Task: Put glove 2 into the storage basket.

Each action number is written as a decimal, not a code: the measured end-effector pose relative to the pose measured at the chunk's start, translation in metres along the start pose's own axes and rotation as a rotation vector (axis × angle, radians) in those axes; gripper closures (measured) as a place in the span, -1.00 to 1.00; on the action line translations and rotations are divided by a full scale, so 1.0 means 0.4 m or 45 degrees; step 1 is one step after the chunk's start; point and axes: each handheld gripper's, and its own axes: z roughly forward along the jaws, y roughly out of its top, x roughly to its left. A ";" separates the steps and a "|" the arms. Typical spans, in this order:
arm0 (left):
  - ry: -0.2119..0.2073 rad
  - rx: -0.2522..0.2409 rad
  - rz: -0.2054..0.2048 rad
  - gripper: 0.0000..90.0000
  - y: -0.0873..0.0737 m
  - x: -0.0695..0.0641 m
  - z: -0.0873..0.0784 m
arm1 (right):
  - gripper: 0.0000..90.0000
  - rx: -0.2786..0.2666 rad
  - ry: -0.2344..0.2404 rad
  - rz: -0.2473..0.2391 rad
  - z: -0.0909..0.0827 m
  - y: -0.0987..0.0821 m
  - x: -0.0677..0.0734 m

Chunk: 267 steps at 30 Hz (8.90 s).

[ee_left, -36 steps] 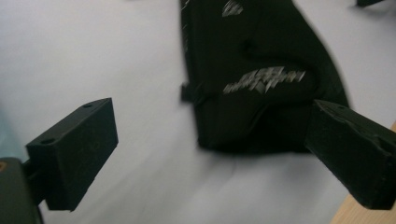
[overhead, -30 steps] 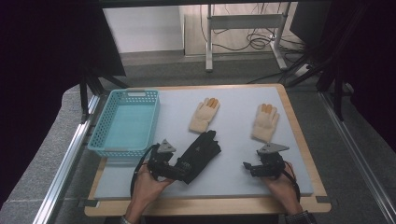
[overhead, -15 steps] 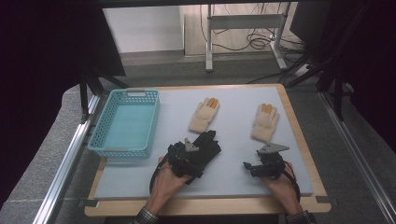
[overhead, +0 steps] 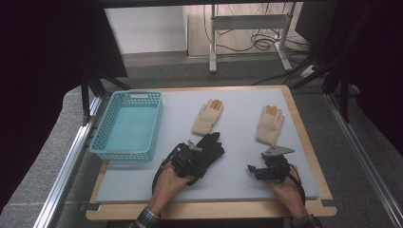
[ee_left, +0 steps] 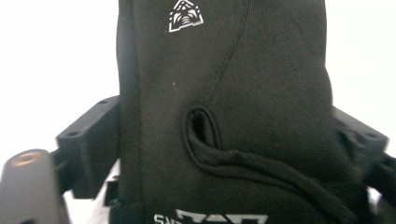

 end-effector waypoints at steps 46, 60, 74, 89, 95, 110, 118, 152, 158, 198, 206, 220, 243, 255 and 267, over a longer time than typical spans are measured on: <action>0.124 -0.218 -0.017 0.44 0.103 0.125 -0.211 | -0.52 -0.001 0.001 0.000 0.000 0.000 0.000; 0.299 -0.185 -0.184 0.42 0.093 0.293 -0.282 | -0.52 -0.001 0.001 -0.001 0.000 0.000 0.000; 0.435 -0.029 -0.453 0.38 -0.002 0.502 -0.317 | -0.52 -0.001 0.000 0.000 0.000 0.000 0.000; 0.542 0.283 -0.667 0.32 -0.078 0.650 -0.205 | -0.52 -0.002 0.001 0.001 0.000 0.000 -0.001; 0.568 0.318 -0.679 0.24 -0.089 0.668 -0.193 | -0.53 -0.003 0.001 0.001 0.000 0.000 -0.001; 0.485 0.327 -0.552 -0.96 -0.084 0.642 -0.205 | -0.52 -0.002 0.000 0.000 0.000 0.000 0.000; 0.346 0.125 -0.588 -0.97 -0.092 0.637 -0.270 | -0.52 -0.002 0.001 0.001 0.000 0.000 0.000; 0.017 -0.350 -0.076 -0.96 -0.021 0.255 -0.281 | -0.52 -0.001 0.001 0.000 0.000 0.000 0.000; -0.037 -0.386 -0.003 -0.99 -0.047 0.163 -0.240 | -0.52 -0.001 0.002 0.001 0.000 0.000 0.000; 0.012 -0.207 -0.003 -0.98 -0.190 0.078 -0.070 | -0.56 0.007 0.006 0.002 0.000 0.002 0.002; 0.012 -0.207 -0.003 -0.98 -0.191 0.078 -0.070 | -0.40 0.004 0.007 0.015 -0.004 0.009 0.001; 0.011 -0.207 -0.006 -0.98 -0.191 0.078 -0.070 | 0.10 -0.064 0.081 0.029 0.020 0.136 0.003; 0.011 -0.201 0.000 -0.98 -0.191 0.079 -0.071 | -0.19 -0.096 0.087 -0.044 0.266 0.393 0.006; 0.010 -0.203 -0.003 -0.98 -0.191 0.079 -0.071 | -0.51 -0.082 0.060 -0.035 0.392 0.447 -0.002; 0.009 -0.203 -0.001 -0.98 -0.191 0.079 -0.071 | 0.12 0.023 0.063 0.006 0.473 0.445 -0.012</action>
